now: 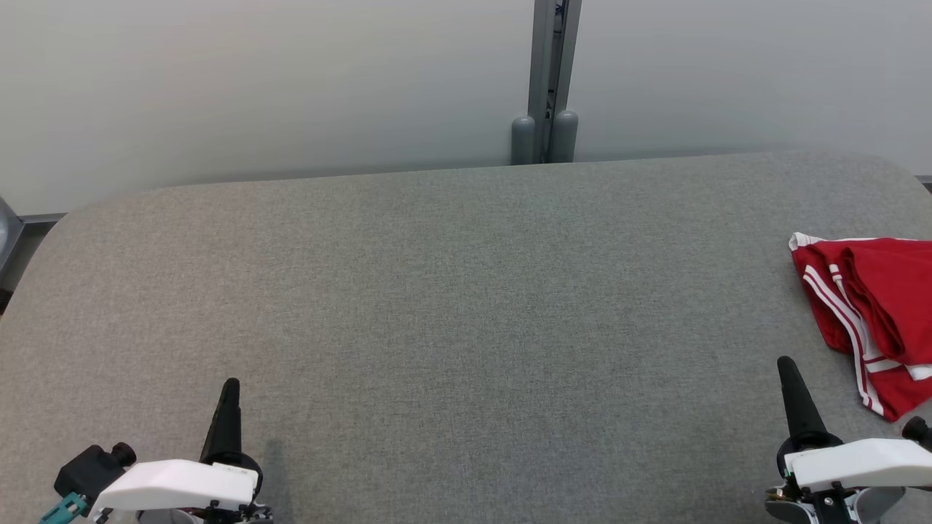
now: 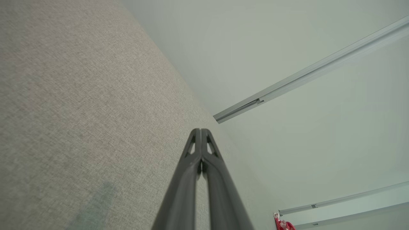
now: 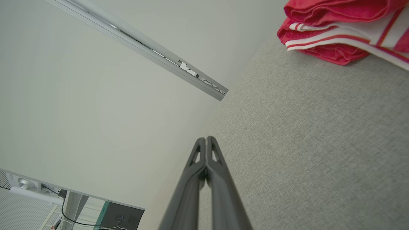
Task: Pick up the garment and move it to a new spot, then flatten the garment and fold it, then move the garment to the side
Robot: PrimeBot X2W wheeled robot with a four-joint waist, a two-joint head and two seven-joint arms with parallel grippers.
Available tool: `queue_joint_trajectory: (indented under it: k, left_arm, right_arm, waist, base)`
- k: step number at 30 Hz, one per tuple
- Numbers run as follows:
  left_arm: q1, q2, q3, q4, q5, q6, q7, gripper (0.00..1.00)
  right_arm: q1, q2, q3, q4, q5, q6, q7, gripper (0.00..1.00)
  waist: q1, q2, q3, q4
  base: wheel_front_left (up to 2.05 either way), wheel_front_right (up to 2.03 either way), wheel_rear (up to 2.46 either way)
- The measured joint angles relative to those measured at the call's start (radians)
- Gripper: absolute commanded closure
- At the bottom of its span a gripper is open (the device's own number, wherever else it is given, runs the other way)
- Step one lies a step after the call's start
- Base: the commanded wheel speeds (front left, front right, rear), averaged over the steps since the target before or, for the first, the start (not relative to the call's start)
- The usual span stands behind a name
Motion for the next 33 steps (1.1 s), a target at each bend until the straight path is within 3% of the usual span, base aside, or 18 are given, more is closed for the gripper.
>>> queue_joint_trajectory:
  k: [33]
  left_arm:
    - [-0.04,0.002,0.057,-0.017,-0.295,-0.052,0.081,1.0]
  right_arm:
    - [-0.021,-0.003,-0.039,-0.012,0.299,0.0,0.084,1.0]
  waist:
    - [0.0,0.0,-0.007,0.007]
  base:
    - [0.0,0.0,0.0]
